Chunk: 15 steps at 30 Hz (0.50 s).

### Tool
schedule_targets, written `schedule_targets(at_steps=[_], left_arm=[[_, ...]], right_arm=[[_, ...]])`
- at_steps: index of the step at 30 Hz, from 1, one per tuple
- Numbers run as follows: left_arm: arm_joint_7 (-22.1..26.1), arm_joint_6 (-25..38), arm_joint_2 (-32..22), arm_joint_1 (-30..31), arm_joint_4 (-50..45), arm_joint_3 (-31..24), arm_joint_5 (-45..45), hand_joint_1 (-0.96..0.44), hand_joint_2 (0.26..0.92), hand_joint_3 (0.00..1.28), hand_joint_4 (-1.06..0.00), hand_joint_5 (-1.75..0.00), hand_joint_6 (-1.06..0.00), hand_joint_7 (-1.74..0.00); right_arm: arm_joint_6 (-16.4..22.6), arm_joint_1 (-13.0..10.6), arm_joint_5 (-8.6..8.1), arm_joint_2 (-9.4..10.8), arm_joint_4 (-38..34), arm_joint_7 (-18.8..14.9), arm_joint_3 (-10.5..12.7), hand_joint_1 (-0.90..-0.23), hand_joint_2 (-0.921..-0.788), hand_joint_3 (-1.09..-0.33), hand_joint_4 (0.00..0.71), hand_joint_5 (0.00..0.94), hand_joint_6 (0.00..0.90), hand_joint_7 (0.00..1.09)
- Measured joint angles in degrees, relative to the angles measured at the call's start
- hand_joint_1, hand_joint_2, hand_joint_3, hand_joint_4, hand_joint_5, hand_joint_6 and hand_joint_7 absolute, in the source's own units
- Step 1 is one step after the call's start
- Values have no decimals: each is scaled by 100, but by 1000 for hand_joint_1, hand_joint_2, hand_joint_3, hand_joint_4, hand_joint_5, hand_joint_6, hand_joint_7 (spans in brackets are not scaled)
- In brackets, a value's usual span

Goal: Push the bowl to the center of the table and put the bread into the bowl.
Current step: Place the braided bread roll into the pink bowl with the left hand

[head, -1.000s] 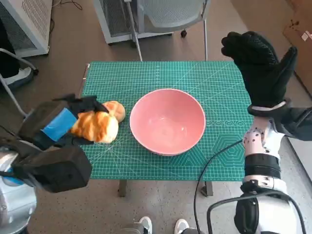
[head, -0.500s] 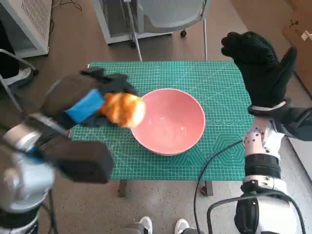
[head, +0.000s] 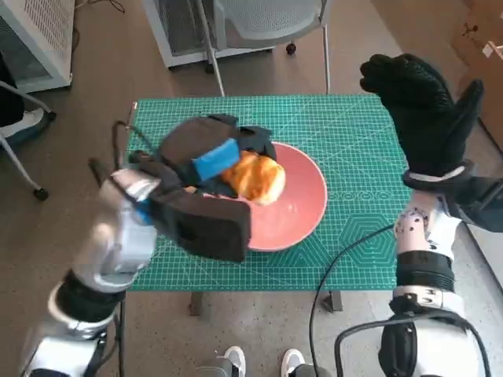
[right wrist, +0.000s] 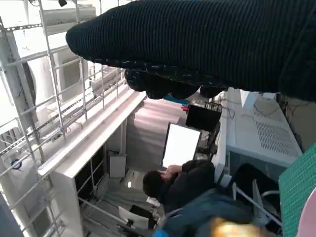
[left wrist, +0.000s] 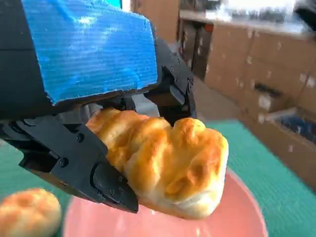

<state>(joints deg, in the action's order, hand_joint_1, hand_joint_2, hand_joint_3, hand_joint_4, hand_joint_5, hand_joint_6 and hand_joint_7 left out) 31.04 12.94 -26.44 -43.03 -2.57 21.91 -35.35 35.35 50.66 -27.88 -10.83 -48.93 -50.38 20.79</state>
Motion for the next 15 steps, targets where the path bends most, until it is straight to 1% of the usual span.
schedule_targets(at_steps=[6, 8, 9, 10, 11, 12, 13, 14, 15], left_arm=[[-74, -192, 188, -13, 578, 123, -16, 2, 920, 35, -745, -1158, -649, -1089], [-91, -234, 216, -18, 725, 130, -16, 2, 920, 41, -740, -1201, -651, -1047], [-97, -262, 227, -25, 799, 130, -13, 1, 921, 53, -706, -1198, -647, -1094], [-97, -275, 232, -29, 870, 127, 2, 1, 921, 58, -693, -1197, -646, -1112], [-96, -283, 234, -30, 919, 124, 14, -69, 921, 89, -645, -1099, -620, -1168], [-85, -282, 238, -32, 971, 117, 34, -169, 921, 142, -606, -897, -573, -1260], [-65, -280, 244, -36, 1018, 109, 55, -122, 871, 136, -473, -633, -454, -973], [-4, -262, 246, -39, 1056, 95, 103, -90, 850, 112, -413, -416, -426, -695], [55, -244, 246, -40, 1075, 83, 165, -85, 839, 96, -362, -333, -406, -571]], right_arm=[[-41, -128, 4, -4, 237, 127, -34, -645, -921, -759, 332, 0, 435, 1], [-59, -171, 7, -6, 314, 178, -52, -641, -921, -763, 329, 0, 433, 0], [-68, -191, 7, -7, 344, 202, -57, -639, -921, -764, 327, 0, 431, 0], [-80, -213, 7, -7, 384, 229, -64, -638, -921, -765, 327, 0, 431, 0], [-92, -228, 7, -7, 408, 248, -69, -638, -921, -765, 326, 0, 430, 0], [-99, -241, 7, -9, 429, 268, -74, -637, -921, -766, 325, 0, 430, 0], [-106, -249, 7, -11, 445, 291, -78, -636, -921, -766, 325, 0, 429, 0], [-113, -256, 8, -11, 468, 313, -82, -636, -921, -767, 325, 0, 429, 0], [-116, -262, 8, -11, 489, 330, -86, -636, -921, -767, 324, 0, 429, 0]])
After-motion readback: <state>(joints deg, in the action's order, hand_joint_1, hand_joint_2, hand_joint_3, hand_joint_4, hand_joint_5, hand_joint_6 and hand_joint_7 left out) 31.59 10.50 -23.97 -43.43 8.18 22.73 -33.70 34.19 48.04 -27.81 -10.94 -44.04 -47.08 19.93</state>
